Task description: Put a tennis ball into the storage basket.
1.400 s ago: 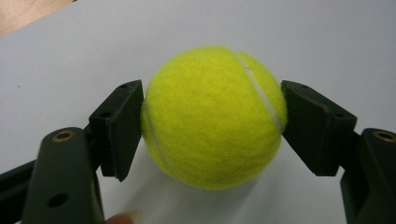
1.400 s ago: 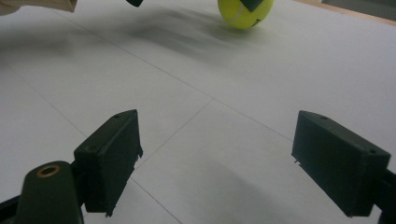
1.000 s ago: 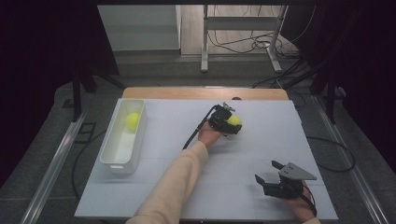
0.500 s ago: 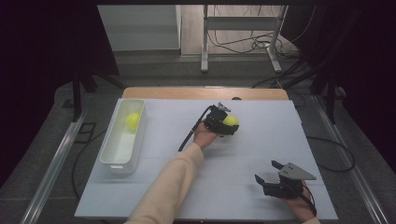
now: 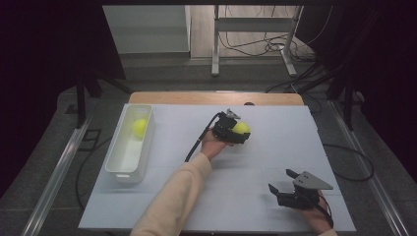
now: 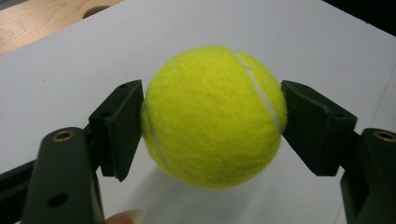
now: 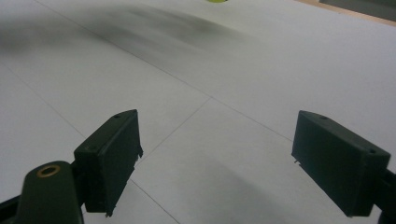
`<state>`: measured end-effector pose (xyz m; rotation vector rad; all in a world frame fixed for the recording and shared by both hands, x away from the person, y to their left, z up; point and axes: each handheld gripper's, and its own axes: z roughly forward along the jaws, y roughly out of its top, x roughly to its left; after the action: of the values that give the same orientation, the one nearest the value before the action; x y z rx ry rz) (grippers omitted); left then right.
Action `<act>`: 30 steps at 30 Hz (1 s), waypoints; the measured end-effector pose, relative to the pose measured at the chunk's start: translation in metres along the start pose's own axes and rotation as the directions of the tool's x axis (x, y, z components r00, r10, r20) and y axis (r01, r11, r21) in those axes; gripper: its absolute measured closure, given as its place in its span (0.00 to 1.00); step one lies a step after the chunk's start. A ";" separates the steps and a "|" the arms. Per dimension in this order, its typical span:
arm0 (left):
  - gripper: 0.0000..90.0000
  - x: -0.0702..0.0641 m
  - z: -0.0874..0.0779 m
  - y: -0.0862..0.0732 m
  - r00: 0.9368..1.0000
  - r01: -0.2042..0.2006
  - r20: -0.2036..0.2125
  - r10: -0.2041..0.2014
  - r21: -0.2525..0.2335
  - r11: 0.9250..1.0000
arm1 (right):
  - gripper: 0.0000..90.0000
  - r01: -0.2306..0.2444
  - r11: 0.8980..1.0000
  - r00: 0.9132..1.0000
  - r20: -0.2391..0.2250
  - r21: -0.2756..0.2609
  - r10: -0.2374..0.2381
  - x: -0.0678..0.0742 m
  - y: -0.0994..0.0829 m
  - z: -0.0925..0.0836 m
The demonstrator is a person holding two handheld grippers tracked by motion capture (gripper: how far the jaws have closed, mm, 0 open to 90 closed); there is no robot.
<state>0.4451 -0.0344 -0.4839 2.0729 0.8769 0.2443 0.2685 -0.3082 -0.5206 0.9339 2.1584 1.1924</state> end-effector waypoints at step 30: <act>0.29 -0.002 -0.026 -0.013 1.000 0.015 0.024 -0.014 -0.048 0.999 | 0.18 0.000 1.000 1.000 0.003 0.007 0.000 0.000 0.000 0.000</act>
<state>0.4248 -0.0140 -0.4775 2.0200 0.8632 0.2311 0.2683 -0.3082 -0.5210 0.9381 2.1615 1.1831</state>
